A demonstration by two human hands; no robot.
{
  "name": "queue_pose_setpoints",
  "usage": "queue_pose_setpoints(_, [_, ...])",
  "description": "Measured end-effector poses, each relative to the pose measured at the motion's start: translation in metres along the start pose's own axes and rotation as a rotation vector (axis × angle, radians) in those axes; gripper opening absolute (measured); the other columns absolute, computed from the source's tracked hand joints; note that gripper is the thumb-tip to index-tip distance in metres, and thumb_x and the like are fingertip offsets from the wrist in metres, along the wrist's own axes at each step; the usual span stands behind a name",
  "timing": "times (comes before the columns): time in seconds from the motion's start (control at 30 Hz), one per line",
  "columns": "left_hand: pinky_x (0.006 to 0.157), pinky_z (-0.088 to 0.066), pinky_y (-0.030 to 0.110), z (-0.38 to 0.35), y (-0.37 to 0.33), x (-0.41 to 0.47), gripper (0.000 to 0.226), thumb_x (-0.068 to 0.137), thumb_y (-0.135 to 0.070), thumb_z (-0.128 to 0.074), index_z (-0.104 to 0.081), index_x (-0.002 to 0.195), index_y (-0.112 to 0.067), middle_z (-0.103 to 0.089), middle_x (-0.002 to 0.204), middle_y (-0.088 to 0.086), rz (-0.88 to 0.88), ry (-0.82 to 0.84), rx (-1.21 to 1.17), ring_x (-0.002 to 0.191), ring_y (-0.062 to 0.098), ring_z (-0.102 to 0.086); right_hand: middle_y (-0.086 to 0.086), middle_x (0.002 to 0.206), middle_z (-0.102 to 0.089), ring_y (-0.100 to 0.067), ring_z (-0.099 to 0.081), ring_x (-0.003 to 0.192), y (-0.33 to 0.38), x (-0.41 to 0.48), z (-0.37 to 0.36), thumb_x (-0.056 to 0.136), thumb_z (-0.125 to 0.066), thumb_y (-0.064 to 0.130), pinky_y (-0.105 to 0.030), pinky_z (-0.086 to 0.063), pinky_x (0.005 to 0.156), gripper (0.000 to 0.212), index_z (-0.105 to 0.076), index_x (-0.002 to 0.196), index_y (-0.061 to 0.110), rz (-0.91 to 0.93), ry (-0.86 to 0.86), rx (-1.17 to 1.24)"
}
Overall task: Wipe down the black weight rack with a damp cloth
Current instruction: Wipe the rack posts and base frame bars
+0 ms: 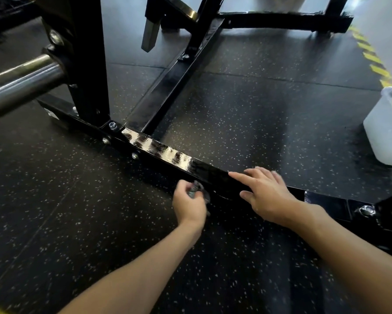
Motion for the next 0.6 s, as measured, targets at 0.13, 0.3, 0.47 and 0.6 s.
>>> queue_pose_setpoints(0.13, [0.044,-0.037,0.009,-0.004,0.008,0.000,0.013,0.089,0.005,-0.058,-0.055,0.088,-0.007,-0.055,0.076,-0.002,0.106,-0.031,-0.027,0.062,0.013,-0.049,0.003,0.151,-0.038,-0.019,-0.024,0.144,-0.005,-0.003,-0.005,0.105,-0.037,0.039,-0.046,-0.005,0.121,0.052,-0.015,0.149,0.057,-0.042,-0.021,-0.010])
queue_pose_setpoints(0.3, [0.048,-0.039,0.013,-0.001,0.002,-0.001,0.013,0.092,-0.002,-0.062,-0.055,0.083,-0.009,-0.055,0.075,-0.003,0.021,-0.057,-0.123,0.066,0.013,-0.049,0.008,0.141,-0.044,-0.016,-0.034,0.134,-0.005,-0.001,0.000,0.104,-0.041,0.039,-0.043,-0.008,0.120,0.051,-0.020,0.147,0.059,-0.052,-0.021,0.060])
queue_pose_setpoints(0.47, [0.056,-0.040,0.021,-0.013,-0.010,-0.030,0.019,0.090,-0.011,-0.068,-0.055,0.077,-0.016,-0.056,0.073,-0.003,-0.149,0.080,-0.062,0.061,0.008,-0.046,0.007,0.138,-0.046,-0.017,-0.036,0.132,-0.002,-0.003,0.000,0.104,-0.042,0.039,-0.041,-0.008,0.118,0.050,-0.024,0.146,0.058,-0.049,-0.070,0.052])
queue_pose_setpoints(0.6, [0.052,-0.038,0.018,-0.011,0.005,-0.015,0.020,0.088,-0.004,-0.067,-0.055,0.075,-0.013,-0.055,0.070,-0.004,-0.037,-0.034,-0.088,0.059,0.009,-0.045,0.007,0.137,-0.046,-0.017,-0.036,0.132,-0.004,-0.002,-0.002,0.104,-0.042,0.039,-0.041,-0.007,0.117,0.050,-0.025,0.146,0.058,-0.049,-0.066,0.072])
Point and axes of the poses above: each hand's wrist, its own x-axis towards the middle knuckle, its own z-axis out of the back of the hand, y = z × x, the point moved 7 cm from there along x, towards the middle knuckle
